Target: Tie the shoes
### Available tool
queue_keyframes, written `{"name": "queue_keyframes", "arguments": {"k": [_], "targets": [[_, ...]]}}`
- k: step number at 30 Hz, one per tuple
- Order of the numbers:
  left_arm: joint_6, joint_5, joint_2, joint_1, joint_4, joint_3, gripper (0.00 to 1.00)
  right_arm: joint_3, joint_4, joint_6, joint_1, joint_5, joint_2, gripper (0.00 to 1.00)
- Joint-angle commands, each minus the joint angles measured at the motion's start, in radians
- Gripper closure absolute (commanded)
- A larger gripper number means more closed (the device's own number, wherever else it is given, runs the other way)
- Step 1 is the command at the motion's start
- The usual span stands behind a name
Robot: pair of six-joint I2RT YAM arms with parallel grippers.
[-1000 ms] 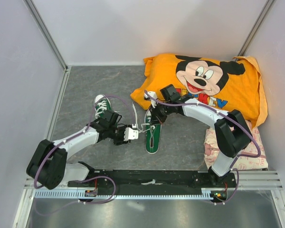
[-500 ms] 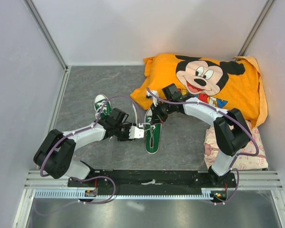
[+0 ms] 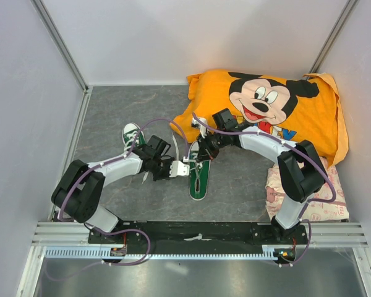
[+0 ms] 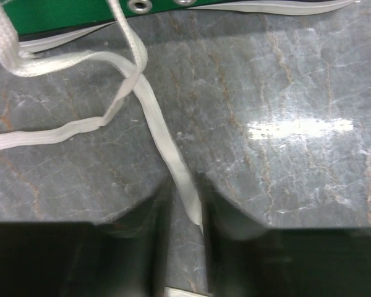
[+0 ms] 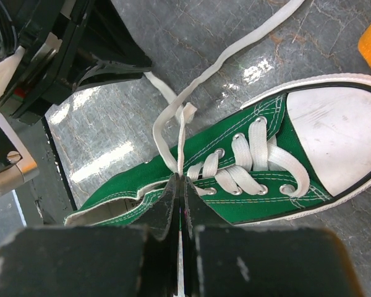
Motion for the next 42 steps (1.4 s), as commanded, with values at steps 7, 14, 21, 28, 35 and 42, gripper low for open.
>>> {"name": "queue_keyframes", "arguments": {"k": [7, 14, 21, 28, 35, 42], "targets": [[-0.085, 0.186, -0.142, 0.001, -0.027, -0.005, 0.99, 0.016, 0.036, 0.061, -0.013, -0.074, 0.023, 1.0], [-0.309, 0.331, -0.236, -0.004, 0.143, -0.021, 0.98, 0.015, 0.056, 0.117, -0.033, -0.111, 0.023, 1.0], [-0.581, 0.274, -0.163, -0.019, 0.452, -0.031, 0.98, 0.002, 0.081, 0.161, -0.049, -0.14, 0.031, 1.0], [-0.621, 0.191, -0.12, -0.071, 0.663, -0.094, 0.98, -0.005, 0.114, 0.216, -0.068, -0.166, 0.034, 1.0], [-0.704, -0.025, -0.066, -0.106, 0.838, -0.146, 0.99, -0.019, 0.119, 0.224, -0.076, -0.19, 0.033, 1.0], [-0.687, -0.047, -0.044, -0.128, 1.013, -0.212, 0.98, -0.041, 0.119, 0.227, -0.076, -0.221, 0.037, 1.0]]}}
